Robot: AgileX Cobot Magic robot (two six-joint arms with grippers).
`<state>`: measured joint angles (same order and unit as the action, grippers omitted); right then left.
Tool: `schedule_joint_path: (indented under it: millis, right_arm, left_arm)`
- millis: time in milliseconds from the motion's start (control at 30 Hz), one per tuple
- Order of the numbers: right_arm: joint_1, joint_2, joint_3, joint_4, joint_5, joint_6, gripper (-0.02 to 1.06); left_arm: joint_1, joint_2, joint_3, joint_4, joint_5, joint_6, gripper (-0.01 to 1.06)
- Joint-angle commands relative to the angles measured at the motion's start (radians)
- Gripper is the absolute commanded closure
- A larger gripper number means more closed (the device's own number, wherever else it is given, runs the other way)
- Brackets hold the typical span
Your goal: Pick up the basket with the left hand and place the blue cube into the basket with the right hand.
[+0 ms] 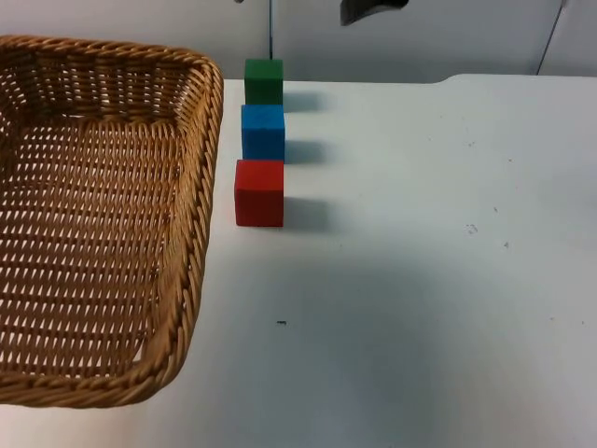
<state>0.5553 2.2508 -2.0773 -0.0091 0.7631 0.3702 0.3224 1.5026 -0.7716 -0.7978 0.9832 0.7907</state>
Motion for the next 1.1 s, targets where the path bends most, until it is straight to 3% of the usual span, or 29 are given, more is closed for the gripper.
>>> schedule_joint_path:
  millis: [0,367,700,1067]
  right_arm:
    - [0.005,0.051,-0.067,-0.017,0.027,0.023,0.06]
    - [0.005,0.246,-0.249,-0.023,0.076,0.069,0.07]
    - [0.003,0.328,-0.261,-0.073,0.065,0.104,0.07]
    - [0.003,0.368,-0.265,-0.071,-0.024,0.128,0.07]
  left_arm:
    - [0.0,-0.003,-0.006,-0.024,0.026,-0.005,1.05]
    - [0.0,-0.003,-0.006,-0.022,0.023,-0.005,1.05]
    - [0.0,-0.003,-0.006,-0.024,0.018,-0.005,1.05]
    - [0.0,-0.003,-0.006,-0.028,0.018,-0.005,1.05]
